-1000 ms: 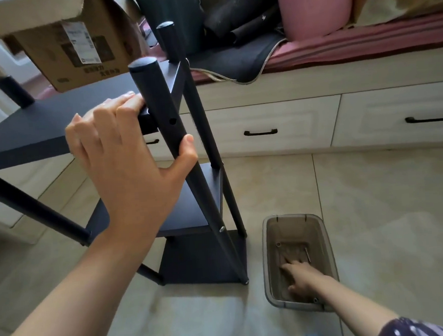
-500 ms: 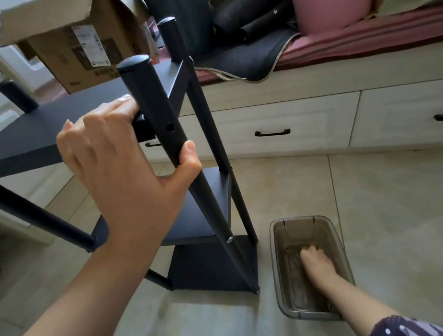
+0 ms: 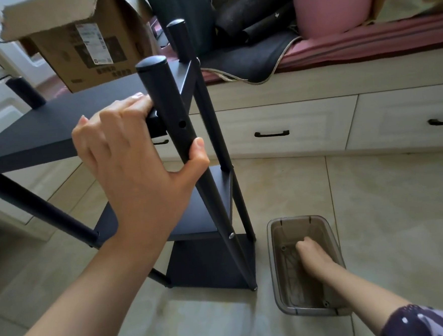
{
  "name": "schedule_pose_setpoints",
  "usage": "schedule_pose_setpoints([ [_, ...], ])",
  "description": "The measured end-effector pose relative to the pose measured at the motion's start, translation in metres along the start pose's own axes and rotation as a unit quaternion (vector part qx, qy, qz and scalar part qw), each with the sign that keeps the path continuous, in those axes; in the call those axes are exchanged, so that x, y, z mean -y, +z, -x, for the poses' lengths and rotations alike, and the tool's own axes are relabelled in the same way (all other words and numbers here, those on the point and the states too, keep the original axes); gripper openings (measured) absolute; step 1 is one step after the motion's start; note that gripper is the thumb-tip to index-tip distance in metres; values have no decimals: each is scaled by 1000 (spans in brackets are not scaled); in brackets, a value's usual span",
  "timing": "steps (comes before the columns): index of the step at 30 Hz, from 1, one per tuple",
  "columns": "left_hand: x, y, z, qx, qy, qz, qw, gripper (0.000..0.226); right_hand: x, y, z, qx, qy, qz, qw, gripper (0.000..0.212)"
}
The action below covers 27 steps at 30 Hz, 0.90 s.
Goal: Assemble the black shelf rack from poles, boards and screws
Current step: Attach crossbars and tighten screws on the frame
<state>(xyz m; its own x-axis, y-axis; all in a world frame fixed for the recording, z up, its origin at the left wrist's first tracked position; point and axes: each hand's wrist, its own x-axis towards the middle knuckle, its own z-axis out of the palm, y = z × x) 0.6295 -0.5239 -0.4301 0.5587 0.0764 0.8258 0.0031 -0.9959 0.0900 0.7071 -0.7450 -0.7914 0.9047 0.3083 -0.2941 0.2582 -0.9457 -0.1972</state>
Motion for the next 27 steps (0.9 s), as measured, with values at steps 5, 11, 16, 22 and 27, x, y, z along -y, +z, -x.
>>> schedule_pose_setpoints([
  [5,2,-3,-1,23,4,1,1000,58,2,-24,19,9,48,-89,995,16],
  [11,2,-8,-2,34,11,21,999,61,9,-57,50,5,67,-146,987,12],
  [16,2,-14,-2,34,18,46,998,62,23,-113,75,-9,25,-167,986,23],
  [22,1,-27,-5,89,10,49,995,66,47,-198,116,-129,-13,-284,950,16],
  [27,11,-37,-4,123,23,95,988,69,85,-277,143,-199,-58,-394,895,9],
])
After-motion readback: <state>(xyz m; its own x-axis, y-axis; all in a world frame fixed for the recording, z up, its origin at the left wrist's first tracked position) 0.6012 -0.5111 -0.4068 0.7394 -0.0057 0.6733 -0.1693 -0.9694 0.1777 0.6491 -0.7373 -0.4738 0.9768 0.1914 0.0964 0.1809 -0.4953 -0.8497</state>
